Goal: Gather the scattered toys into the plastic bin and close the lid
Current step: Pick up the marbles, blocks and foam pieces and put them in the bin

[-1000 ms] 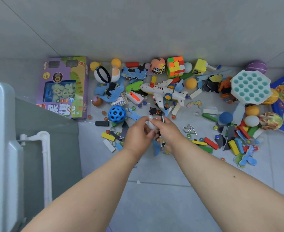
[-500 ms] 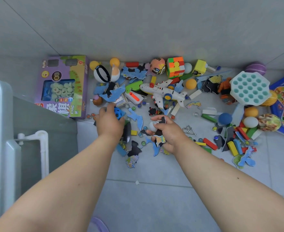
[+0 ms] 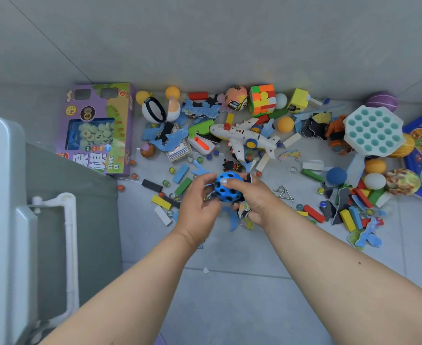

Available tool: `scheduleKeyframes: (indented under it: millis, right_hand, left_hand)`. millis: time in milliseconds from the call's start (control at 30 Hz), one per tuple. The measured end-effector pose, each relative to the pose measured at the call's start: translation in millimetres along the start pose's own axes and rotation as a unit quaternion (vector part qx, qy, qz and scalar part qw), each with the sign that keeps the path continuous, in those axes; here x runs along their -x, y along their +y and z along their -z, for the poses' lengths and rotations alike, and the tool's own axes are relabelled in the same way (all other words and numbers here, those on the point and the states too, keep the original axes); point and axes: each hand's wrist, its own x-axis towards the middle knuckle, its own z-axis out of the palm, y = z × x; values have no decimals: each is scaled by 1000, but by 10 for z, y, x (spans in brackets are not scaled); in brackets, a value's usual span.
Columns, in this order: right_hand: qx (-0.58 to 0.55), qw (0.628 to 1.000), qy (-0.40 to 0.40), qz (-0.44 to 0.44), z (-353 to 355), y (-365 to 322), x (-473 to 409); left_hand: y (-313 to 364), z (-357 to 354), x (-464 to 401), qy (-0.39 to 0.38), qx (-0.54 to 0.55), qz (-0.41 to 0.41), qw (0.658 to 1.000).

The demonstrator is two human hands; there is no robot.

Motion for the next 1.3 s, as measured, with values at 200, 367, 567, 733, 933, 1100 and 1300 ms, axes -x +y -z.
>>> scheduleKeyframes:
  millis: [200, 367, 567, 733, 933, 1100, 1300]
  right_hand:
    - [-55, 998, 27, 19, 3, -12, 19]
    - [-61, 998, 19, 25, -9, -19, 33]
    - [-54, 998, 1, 25, -15, -1, 44]
    - [-54, 998, -4, 25, -16, 7, 45]
    - [-55, 998, -10, 24, -45, 33, 43]
    - [-56, 998, -12, 26, -61, 47, 26]
    - [-59, 998, -17, 28, -59, 58, 19]
  left_hand:
    - [-156, 280, -270, 162, -292, 150, 931]
    - [-241, 288, -436, 84, -399, 175, 896]
    - [-197, 267, -524, 74, -435, 192, 877]
    - [-190, 273, -587, 78, -400, 227, 884]
    - [-212, 252, -709, 85, -363, 264, 890]
    - [-213, 209, -787, 93, -376, 237, 891]
    - [-147, 189, -797, 73, -430, 210, 875]
